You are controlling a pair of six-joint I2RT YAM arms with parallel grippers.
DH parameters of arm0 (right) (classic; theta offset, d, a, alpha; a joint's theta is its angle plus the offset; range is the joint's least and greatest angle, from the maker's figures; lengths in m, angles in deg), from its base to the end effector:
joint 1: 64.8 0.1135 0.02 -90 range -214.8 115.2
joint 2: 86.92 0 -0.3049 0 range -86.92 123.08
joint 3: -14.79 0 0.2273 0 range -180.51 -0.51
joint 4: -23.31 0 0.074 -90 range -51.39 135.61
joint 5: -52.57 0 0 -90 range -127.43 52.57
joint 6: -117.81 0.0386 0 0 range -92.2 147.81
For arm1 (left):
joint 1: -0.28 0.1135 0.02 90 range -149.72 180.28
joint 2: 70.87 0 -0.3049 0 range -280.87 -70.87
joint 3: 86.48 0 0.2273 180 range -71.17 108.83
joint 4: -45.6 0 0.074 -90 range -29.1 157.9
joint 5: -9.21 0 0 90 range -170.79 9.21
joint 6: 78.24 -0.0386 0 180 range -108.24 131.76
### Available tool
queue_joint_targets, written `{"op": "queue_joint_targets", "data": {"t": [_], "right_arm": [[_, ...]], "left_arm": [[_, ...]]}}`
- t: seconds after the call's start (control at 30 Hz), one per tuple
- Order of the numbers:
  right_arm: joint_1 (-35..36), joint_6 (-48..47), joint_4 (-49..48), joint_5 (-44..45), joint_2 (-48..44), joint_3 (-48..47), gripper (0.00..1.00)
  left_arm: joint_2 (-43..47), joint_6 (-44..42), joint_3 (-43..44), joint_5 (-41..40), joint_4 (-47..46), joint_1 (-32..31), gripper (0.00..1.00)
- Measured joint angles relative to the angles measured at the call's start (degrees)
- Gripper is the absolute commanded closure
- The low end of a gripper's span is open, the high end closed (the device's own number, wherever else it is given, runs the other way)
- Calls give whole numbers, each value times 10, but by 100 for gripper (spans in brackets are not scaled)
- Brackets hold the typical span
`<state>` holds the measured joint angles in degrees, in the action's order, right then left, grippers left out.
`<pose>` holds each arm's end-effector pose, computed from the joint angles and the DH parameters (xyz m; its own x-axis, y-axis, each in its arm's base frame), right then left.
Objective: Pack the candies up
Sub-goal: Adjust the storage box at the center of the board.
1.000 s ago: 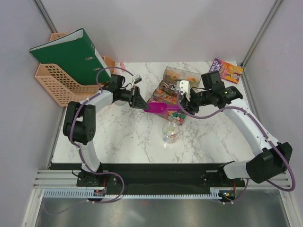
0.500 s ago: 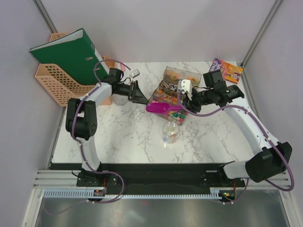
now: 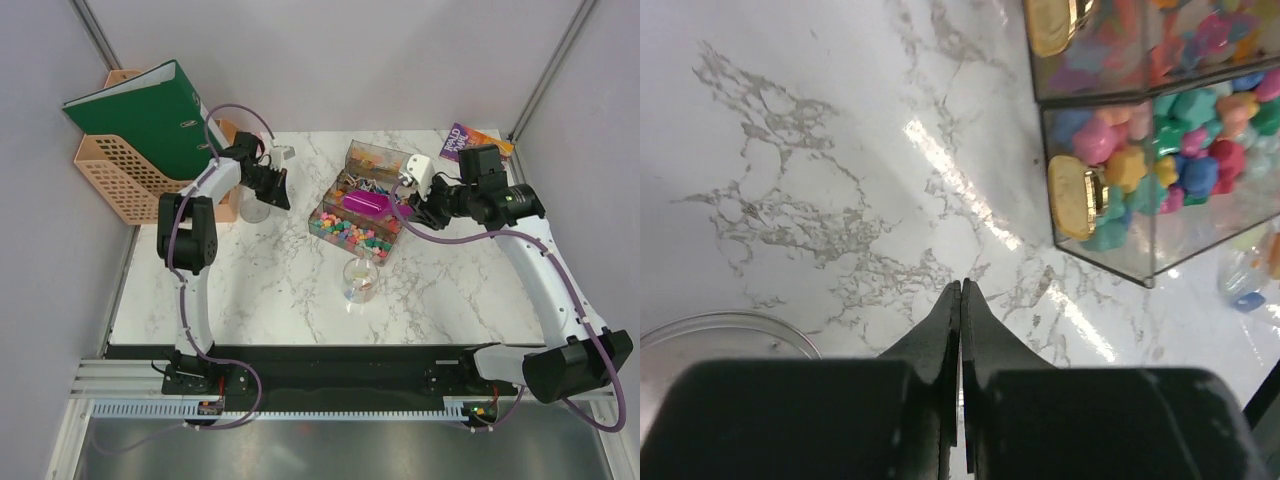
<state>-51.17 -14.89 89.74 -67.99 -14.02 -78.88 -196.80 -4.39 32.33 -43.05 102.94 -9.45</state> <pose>0.2071 0.0704 0.4088 -0.1390 -0.6346 -0.7602 -0.8743 0.4392 -0.2067 0.4588 -0.1026 0.2379 -0.7447 0.3509 -0.5677 0.6256 0.6634 -0.4106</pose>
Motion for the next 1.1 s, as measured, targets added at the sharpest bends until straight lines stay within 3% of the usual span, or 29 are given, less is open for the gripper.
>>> {"op": "queue_joint_targets", "data": {"t": [0.23, 0.67, 1.0, 1.03, 1.1], "right_arm": [[0, 7, 9, 51, -2, -9, 100], [0, -6, 55, 112, 3, -15, 100], [-35, -119, 197, 173, 125, -138, 100], [-42, -132, 210, 179, 146, -158, 100], [-53, -158, 231, 190, 186, -202, 100]], "left_arm": [[-23, -20, -34, -27, 18, -21, 98], [-27, -31, -50, -26, 19, -122, 98], [-49, -23, -25, -1, 17, -176, 98], [-49, -23, -25, -1, 15, -180, 97], [-49, -21, -25, -1, 11, -186, 84]]}}
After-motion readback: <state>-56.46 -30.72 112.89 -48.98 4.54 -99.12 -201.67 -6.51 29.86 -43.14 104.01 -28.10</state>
